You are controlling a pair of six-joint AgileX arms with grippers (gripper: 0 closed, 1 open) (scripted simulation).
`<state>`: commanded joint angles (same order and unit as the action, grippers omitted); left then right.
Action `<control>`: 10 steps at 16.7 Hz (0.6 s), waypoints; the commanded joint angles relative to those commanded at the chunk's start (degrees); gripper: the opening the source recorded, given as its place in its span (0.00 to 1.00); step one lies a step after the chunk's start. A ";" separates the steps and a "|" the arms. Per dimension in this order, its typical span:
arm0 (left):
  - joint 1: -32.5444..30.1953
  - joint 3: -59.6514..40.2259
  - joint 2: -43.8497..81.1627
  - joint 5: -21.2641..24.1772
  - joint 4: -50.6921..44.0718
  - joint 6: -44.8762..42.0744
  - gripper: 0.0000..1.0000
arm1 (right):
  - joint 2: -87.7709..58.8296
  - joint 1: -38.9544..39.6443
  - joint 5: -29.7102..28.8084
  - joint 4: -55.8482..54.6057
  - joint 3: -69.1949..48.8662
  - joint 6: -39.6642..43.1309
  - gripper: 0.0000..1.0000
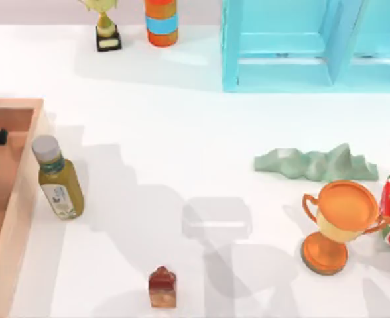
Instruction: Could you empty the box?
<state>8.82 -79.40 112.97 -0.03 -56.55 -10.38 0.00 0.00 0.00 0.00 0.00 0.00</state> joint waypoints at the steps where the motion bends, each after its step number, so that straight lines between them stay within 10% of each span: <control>1: 0.00 0.00 0.00 0.00 0.00 0.00 0.40 | 0.00 0.00 0.00 0.00 0.00 0.00 1.00; 6: 0.00 0.00 0.00 0.00 0.00 0.00 0.02 | 0.00 0.00 0.00 0.00 0.00 0.00 1.00; 10: 0.00 0.00 0.00 0.00 0.00 0.00 0.00 | 0.00 0.00 0.00 0.00 0.00 0.00 1.00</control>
<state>8.82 -79.40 112.97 -0.03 -56.55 -10.38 0.00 0.00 0.00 0.00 0.00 0.00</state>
